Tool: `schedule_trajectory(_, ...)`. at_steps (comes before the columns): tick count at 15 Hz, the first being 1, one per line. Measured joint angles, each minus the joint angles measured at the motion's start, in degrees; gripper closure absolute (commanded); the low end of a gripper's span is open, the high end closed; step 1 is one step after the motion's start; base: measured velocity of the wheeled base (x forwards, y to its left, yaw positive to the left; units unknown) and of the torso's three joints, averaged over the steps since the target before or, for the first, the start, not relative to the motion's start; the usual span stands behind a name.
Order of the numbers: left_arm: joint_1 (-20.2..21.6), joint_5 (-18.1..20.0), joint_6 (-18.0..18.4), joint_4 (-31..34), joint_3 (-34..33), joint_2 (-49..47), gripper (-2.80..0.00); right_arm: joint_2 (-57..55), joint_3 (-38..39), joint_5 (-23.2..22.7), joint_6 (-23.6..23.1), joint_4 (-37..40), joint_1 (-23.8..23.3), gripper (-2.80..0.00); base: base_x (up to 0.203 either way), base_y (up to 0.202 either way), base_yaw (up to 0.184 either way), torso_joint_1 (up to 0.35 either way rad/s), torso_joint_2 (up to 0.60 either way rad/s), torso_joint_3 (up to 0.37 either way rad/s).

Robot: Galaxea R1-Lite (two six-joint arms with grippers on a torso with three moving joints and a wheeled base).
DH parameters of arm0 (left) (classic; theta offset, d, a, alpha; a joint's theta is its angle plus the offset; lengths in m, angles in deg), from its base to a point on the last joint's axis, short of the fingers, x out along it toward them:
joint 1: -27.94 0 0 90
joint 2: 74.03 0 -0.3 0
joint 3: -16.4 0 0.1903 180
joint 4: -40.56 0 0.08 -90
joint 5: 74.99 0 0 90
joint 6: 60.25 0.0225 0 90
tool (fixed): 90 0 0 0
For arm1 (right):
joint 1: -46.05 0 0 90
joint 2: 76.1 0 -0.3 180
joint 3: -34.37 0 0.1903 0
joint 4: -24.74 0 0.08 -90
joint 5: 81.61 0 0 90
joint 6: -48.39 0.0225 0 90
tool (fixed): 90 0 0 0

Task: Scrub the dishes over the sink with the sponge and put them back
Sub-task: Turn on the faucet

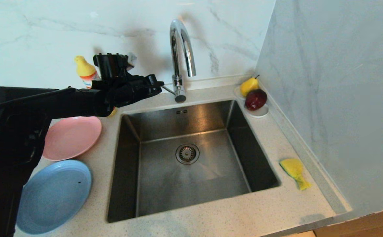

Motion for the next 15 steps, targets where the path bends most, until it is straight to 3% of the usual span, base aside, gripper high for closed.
schedule_trajectory(15, -0.04, -0.27, -0.05, 0.01, -0.24, -0.95, 0.00, 0.00, 0.00, 0.01, 0.01, 0.00, 0.00, 0.00, 0.000, 0.000, 0.000, 0.000, 0.00, 0.000)
